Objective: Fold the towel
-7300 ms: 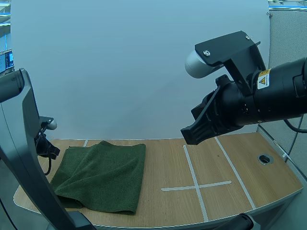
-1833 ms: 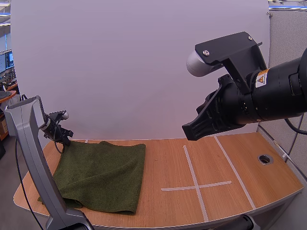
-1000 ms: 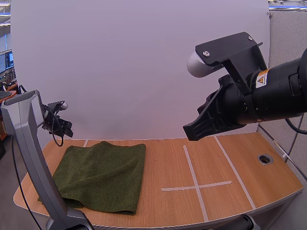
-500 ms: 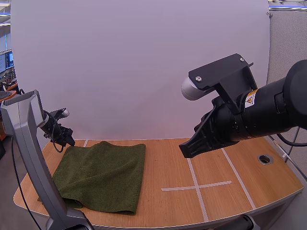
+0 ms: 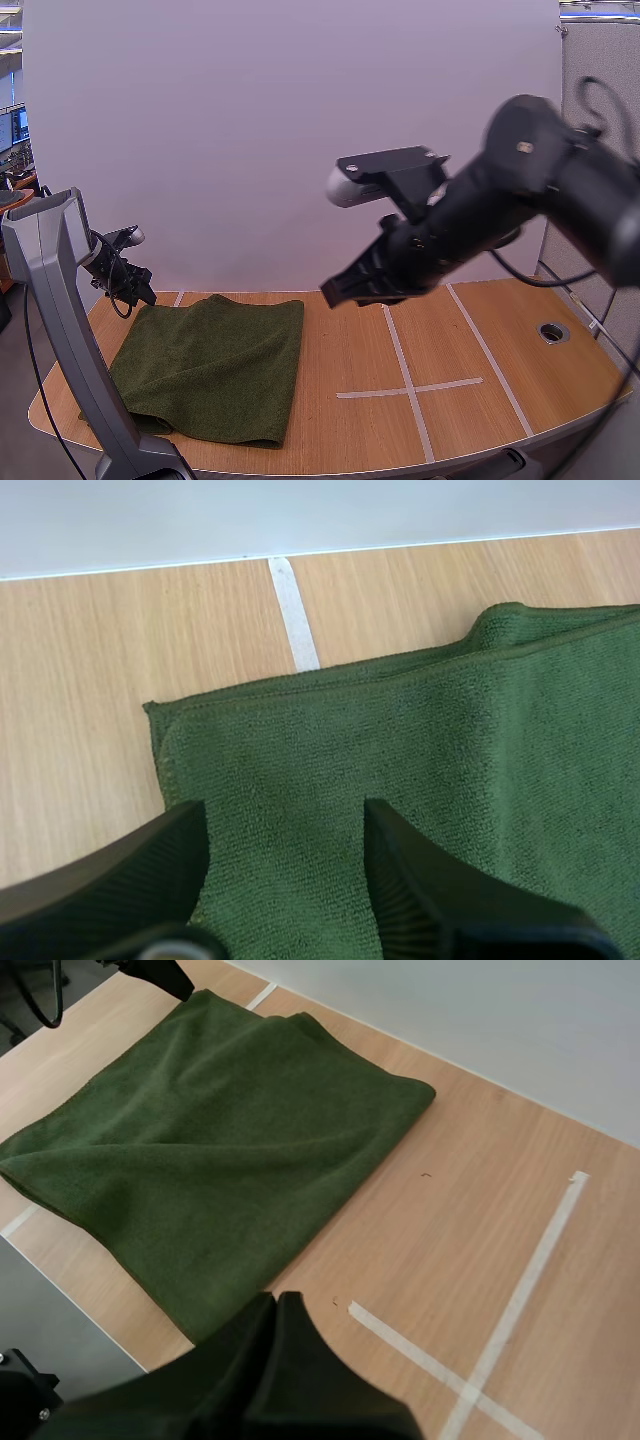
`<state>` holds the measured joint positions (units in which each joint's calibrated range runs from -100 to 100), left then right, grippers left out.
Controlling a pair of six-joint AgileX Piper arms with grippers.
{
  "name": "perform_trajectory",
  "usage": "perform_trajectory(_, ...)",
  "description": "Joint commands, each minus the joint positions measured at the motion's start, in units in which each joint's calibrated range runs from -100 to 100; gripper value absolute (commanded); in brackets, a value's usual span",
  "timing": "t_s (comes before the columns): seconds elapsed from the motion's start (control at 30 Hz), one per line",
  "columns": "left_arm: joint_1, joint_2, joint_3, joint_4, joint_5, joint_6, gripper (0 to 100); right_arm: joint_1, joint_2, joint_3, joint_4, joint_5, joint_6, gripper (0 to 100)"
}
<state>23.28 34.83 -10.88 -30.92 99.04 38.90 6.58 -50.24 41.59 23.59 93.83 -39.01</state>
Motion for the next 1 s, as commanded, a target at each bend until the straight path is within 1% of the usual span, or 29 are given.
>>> perform_trajectory(0.0, 0.04, -0.55, 0.29, -0.47, 0.96, -0.39, 77, -0.21, 7.0, -0.04, 3.38, -6.71, -4.37, 0)
perform_trajectory(0.17, 0.04, -0.55, 0.29, -0.47, 0.96, -0.39, 76, -0.21, 19.36, -0.04, 5.26, -15.39, -8.01, 0)
perform_trajectory(0.2, 0.11, -0.55, 0.29, -0.47, 0.96, -0.39, 74, -0.21, 21.37, -0.04, 5.27, -16.81, -8.36, 0)
perform_trajectory(0.23, 0.2, -0.55, 0.29, -0.59, 0.96, -0.39, 69, -0.21, 23.08, -0.04, 5.27, -18.2, -8.36, 0)
perform_trajectory(0.3, 0.53, -0.65, 0.29, -1.47, 0.96, 0.09, 51, -0.21, 25.76, -0.04, 5.27, -20.72, -9.08, 0)
perform_trajectory(0.37, 1.07, -1.31, 0.29, -1.6, 0.96, 0.19, 30, -0.21, 27.29, -0.04, 5.27, -23.29, -9.47, 0)
perform_trajectory(0.43, 1.59, -2.46, 0.29, -1.64, 0.96, 0.3, 11, -0.21, 27.94, -0.04, 5.39, -25.59, -10.2, 0)
perform_trajectory(0.47, 1.97, -3.18, 0.29, -1.74, 0.96, 0.4, 0, -0.21, 28.04, -0.04, 5.71, -27.21, -10.99, 0)
perform_trajectory(0.6, 3.26, -6.83, 0.29, -2.76, 0.96, 0.93, 0, -0.21, 28.1, -0.04, 5.94, -31.89, -11.9, 0)
perform_trajectory(0.73, 4.31, -11.57, 0.99, -4.51, 0.96, 1.13, 0, -0.21, 29.14, -0.04, 7.62, -32.19, -13.73, 0)
perform_trajectory(0.87, 4.5, -17.23, 5.75, -5.22, 0.96, 3.72, 0, -0.12, 30.96, -0.04, 8.22, -31.41, -13.94, 0)
perform_trajectory(0.97, 4.5, -21.37, 11.38, -6.05, 0.96, 5.58, 0, 0.36, 31.67, -0.04, 10.57, -27.48, -16.97, 0)
